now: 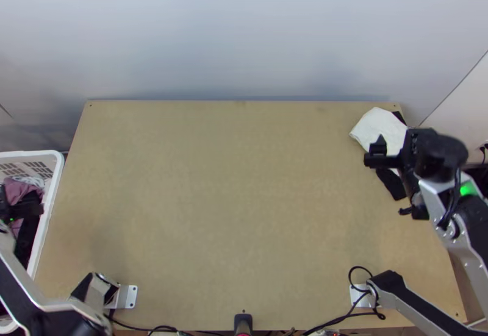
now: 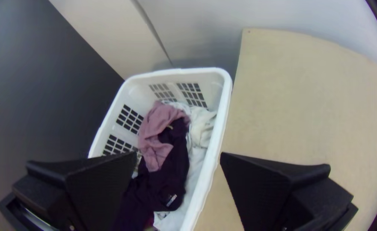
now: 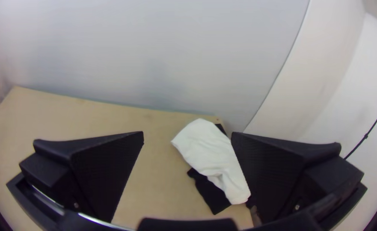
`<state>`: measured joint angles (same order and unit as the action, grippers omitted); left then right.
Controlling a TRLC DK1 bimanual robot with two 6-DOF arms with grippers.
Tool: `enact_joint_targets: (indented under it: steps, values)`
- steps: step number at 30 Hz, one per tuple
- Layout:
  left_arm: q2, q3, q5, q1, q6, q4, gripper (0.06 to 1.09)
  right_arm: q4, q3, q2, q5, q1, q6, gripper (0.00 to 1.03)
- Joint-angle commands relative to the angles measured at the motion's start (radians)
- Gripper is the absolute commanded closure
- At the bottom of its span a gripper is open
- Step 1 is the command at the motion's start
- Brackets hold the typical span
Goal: Fold the t-shirt
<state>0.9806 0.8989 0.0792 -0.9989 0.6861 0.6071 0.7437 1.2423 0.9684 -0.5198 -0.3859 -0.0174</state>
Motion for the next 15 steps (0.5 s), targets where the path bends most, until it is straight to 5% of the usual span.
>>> enact_joint_targets:
  steps: [1, 6, 15]
  values:
    - [0.279, 0.097, 0.028, -0.135, 0.038, 0.026, 0.13, 0.164, 0.264, 0.182, 0.191, -0.011, -0.127, 0.1]
    - [0.495, 0.215, 0.044, -0.155, 0.043, 0.036, 0.13, 0.166, 0.368, 0.294, 0.231, -0.015, -0.197, 0.1]
    - [0.773, 0.344, 0.036, -0.185, 0.234, 0.011, 0.13, 0.206, 0.539, 0.428, 0.284, -0.018, -0.2, 0.1]
